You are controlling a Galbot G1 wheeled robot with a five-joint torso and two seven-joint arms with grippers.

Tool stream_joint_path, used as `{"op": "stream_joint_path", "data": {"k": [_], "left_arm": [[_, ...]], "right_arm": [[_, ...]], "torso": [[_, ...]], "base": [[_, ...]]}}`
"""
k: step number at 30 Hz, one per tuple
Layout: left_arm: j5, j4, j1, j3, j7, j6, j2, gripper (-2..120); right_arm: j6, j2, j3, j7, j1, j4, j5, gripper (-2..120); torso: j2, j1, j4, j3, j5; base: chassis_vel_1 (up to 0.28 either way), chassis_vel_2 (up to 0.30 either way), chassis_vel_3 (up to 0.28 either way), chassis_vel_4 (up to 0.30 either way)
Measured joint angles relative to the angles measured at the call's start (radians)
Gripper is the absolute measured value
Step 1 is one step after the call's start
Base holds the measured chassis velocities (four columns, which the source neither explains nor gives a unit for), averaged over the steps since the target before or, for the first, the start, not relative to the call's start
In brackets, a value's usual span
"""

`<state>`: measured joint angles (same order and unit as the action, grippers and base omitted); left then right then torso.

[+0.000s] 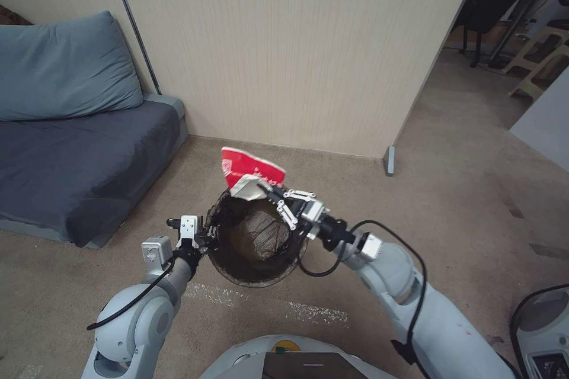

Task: Pick up the trash bin, then pick up the garbage from the floor and place it into the trash bin.

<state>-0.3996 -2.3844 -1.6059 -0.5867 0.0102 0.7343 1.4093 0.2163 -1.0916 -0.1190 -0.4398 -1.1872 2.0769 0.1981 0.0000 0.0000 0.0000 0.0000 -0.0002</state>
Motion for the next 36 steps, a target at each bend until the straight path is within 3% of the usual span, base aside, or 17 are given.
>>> {"op": "stream_joint_path", "data": {"k": [10,28,32,36], "left_arm": [[0.001,-0.004,0.003,0.005,0.005,0.001,0.006,0],[-0.003,-0.003,0.011,-0.013,0.004,0.003,0.006,0],[-0.004,-0.003,0.012,-0.014,0.003,0.003,0.009,0],[-0.003,-0.002,0.012,-0.014,0.002,0.003,0.010,0]], "right_arm": [[0.029,-0.046,0.069,-0.013,0.008,-0.147,-0.052,0],[0.055,-0.038,0.042,-0.049,-0.058,-0.184,-0.072,0],[0.059,-0.039,0.037,-0.052,-0.062,-0.191,-0.080,9],[0.065,-0.040,0.033,-0.055,-0.070,-0.194,-0.084,25]], "torso": [[0.000,0.000,0.0000,0.000,0.0001],[0.000,0.000,0.0000,0.000,0.0001],[0.000,0.000,0.0000,0.000,0.0002],[0.000,0.000,0.0000,0.000,0.0002]], "base": [[0.000,0.000,0.000,0.000],[0.000,0.000,0.000,0.000],[0.000,0.000,0.000,0.000],[0.000,0.000,0.000,0.000]]}}
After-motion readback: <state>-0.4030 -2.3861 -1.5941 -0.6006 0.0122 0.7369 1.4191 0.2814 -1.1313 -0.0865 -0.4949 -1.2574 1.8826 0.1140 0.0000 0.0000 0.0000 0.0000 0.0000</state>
